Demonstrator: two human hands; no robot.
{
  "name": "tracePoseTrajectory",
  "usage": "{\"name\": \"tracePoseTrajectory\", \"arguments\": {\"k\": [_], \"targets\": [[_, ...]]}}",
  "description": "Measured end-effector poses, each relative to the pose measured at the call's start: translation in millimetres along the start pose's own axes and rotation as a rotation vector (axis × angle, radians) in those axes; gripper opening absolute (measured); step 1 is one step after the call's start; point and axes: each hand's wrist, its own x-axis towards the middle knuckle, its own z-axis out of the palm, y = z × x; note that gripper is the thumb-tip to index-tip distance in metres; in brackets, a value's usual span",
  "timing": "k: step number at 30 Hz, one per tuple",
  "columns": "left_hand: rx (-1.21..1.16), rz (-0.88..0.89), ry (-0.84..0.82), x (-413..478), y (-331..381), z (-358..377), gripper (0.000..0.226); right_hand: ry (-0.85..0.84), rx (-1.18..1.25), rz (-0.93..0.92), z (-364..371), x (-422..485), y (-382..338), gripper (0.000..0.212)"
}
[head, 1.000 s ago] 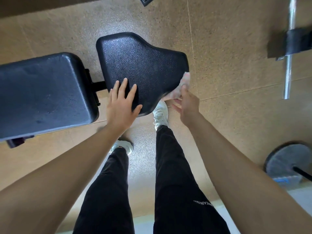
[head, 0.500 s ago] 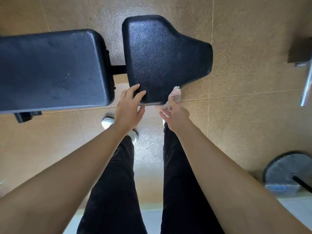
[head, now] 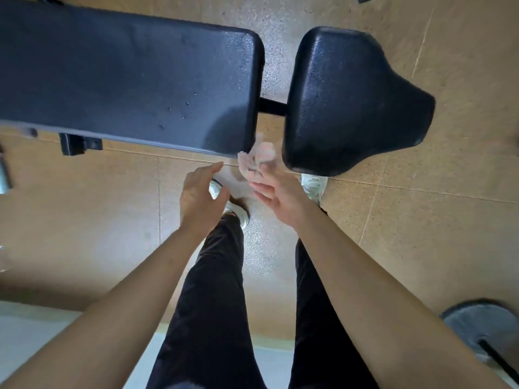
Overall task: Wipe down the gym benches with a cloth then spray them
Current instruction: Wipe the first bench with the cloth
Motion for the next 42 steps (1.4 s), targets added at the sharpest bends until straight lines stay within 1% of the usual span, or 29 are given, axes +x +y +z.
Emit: {"name": "tracePoseTrajectory", "arguments": {"k": [1,3,5,7,8,10,11,12,14,15,17,20,21,22,23,25,27,30,31,33,35,36,38,40,41,42], "targets": [[-0.055,-0.006,0.004,1.9,-2.8,-5.6,0.050,0.026,-0.107,-0.055,2.9,-0.3,-0.2,0.037],[-0.184,-0.014,-0.027,6.9,-4.5,-15.8,0.055,0.060,-0.297,-0.174,8.3,-5.5,-0.8,0.021],[-0.308,-0.041,-0.106,13.0,-0.8,-26.4,0.060,0.011,-0.443,-0.276,13.9,-12.8,-1.1,0.007],[-0.409,-0.051,-0.215,18.9,6.7,-37.6,0.059,-0.059,-0.589,-0.351,24.1,-25.4,-5.9,0.009],[-0.446,-0.023,-0.250,21.1,8.5,-43.3,0.053,-0.082,-0.660,-0.384,32.0,-31.1,-8.5,0.015],[-0.493,0.039,-0.254,23.4,8.9,-52.6,0.031,-0.095,-0.762,-0.457,47.0,-39.8,-12.9,0.030],[-0.508,0.028,-0.244,24.4,7.4,-57.4,0.020,-0.084,-0.807,-0.482,54.9,-43.4,-14.6,0.032],[-0.524,-0.004,-0.225,25.3,4.8,-61.8,0.012,-0.076,-0.852,-0.495,62.5,-46.3,-16.1,0.028],[-0.539,-0.046,-0.165,27.3,-5.0,-69.6,0.006,-0.046,-0.960,-0.499,74.6,-47.4,-17.0,0.012],[-0.548,-0.038,-0.140,28.7,-11.0,-73.6,0.006,-0.013,-1.031,-0.504,78.8,-46.7,-18.3,0.011],[-0.563,-0.019,-0.125,32.1,-22.4,-82.6,0.006,0.051,-1.191,-0.522,84.2,-43.7,-21.3,0.015],[-0.552,-0.016,-0.171,39.6,-36.6,-90.3,0.003,0.124,-1.353,-0.557,94.2,-43.0,-29.0,0.008],[-0.543,-0.010,-0.177,42.5,-39.4,-91.9,0.010,0.147,-1.406,-0.584,96.6,-42.4,-32.4,0.006],[-0.544,-0.005,-0.177,45.5,-40.0,-93.8,0.016,0.166,-1.468,-0.621,97.6,-40.5,-36.3,0.009],[-0.540,-0.007,-0.168,49.9,-41.0,-94.5,0.017,0.186,-1.521,-0.658,98.9,-38.6,-41.4,0.011],[-0.521,0.000,-0.151,59.3,-39.0,-97.7,0.008,0.217,-1.605,-0.742,104.7,-34.8,-52.3,0.010],[-0.448,0.032,-0.115,72.8,-33.0,-100.7,0.002,0.213,-1.647,-0.783,113.8,-31.8,-65.6,0.008],[-0.357,0.033,-0.076,99.6,-20.8,-103.6,0.003,0.206,-1.617,-0.653,125.5,-25.1,-92.3,0.020],[-0.347,0.030,-0.063,108.8,-18.3,-104.0,0.004,0.174,-1.642,-0.658,126.6,-20.8,-101.4,0.020],[-0.347,0.013,-0.010,124.6,-18.8,-102.4,0.008,0.104,-1.677,-0.706,123.4,-8.7,-117.6,0.010],[-0.318,-0.017,0.037,138.6,-22.4,-99.2,0.009,0.103,-1.678,-0.755,113.5,10.4,-131.1,0.014],[-0.287,-0.039,0.053,144.6,-24.9,-96.4,0.009,0.135,-1.671,-0.797,108.1,20.1,-135.7,0.017],[-0.200,-0.117,0.095,155.7,-30.3,-89.6,0.012,0.240,-1.663,-0.955,100.2,38.1,-139.9,0.018],[-0.102,-0.193,0.151,161.2,-35.3,-81.6,0.020,0.307,-1.692,-1.108,97.1,51.0,-133.4,0.015],[-0.059,-0.206,0.189,160.6,-38.2,-77.2,0.026,0.290,-1.732,-1.180,97.4,55.0,-126.5,0.012],[-0.023,-0.197,0.240,157.9,-41.3,-72.9,0.032,0.230,-1.786,-1.247,97.9,58.0,-117.7,0.013]]}}
